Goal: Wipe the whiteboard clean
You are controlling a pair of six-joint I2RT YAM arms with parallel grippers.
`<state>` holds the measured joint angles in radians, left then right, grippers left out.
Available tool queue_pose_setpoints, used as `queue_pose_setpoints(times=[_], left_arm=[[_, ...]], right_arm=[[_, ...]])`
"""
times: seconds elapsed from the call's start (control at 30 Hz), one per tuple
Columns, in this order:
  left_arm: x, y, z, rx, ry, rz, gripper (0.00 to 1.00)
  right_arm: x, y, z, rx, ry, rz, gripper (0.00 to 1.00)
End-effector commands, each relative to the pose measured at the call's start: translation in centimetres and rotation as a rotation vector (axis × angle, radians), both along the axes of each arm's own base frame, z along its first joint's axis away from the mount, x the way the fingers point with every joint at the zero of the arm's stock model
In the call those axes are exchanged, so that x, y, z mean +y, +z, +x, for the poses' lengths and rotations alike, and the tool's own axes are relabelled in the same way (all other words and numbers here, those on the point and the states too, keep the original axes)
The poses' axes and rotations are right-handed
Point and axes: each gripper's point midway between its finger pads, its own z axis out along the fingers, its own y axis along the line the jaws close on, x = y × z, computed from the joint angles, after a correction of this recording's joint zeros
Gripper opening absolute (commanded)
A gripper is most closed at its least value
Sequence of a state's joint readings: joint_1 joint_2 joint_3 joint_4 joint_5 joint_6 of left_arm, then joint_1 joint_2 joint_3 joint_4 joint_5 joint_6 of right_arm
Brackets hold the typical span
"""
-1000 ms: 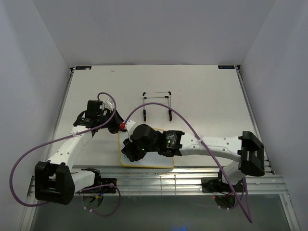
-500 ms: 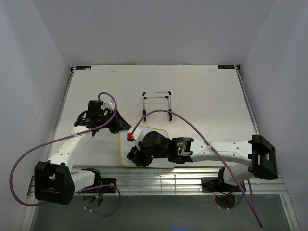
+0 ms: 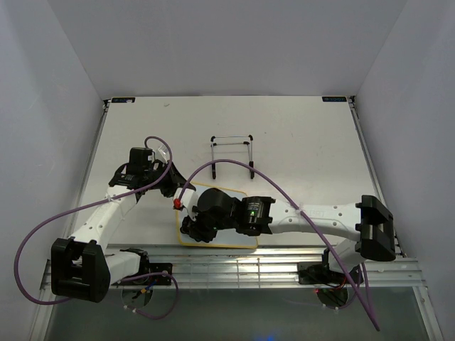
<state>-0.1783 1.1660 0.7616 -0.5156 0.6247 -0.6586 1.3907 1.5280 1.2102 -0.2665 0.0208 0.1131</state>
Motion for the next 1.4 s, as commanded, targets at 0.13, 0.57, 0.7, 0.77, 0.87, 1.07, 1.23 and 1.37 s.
queue_pose_setpoints(times=[0.13, 0.57, 0.7, 0.77, 0.87, 1.07, 1.23, 1.37], left_arm=[[6.7, -4.7, 2.7, -0.126, 0.118, 0.436, 0.00], [6.5, -4.3, 2.7, -0.143, 0.112, 0.421, 0.00], [6.3, -4.5, 2.6, -0.140, 0.100, 0.417, 0.00], [6.2, -4.5, 2.6, -0.138, 0.094, 0.414, 0.00], [6.1, -4.4, 2.6, -0.143, 0.095, 0.412, 0.00], [5.7, -4.1, 2.4, -0.157, 0.081, 0.411, 0.00], [5.7, -4.1, 2.4, -0.160, 0.080, 0.412, 0.00], [5.6, -3.9, 2.4, -0.165, 0.081, 0.410, 0.00]], right_arm=[[0.9, -0.8, 3.1, 0.034, -0.073, 0.018, 0.08], [-0.2, -2.5, 7.5, 0.074, -0.273, -0.010, 0.08], [1.8, 0.0, 6.4, 0.129, -0.228, 0.086, 0.08], [2.1, 0.6, 5.5, 0.163, -0.206, 0.124, 0.08], [0.5, -1.6, 6.2, 0.175, -0.265, 0.088, 0.08], [-6.4, -10.0, 7.2, 0.287, -0.410, -0.007, 0.08], [-12.3, -12.8, 8.6, 0.320, -0.545, -0.012, 0.08], [-16.1, -14.8, 8.7, 0.402, -0.608, 0.008, 0.08]])
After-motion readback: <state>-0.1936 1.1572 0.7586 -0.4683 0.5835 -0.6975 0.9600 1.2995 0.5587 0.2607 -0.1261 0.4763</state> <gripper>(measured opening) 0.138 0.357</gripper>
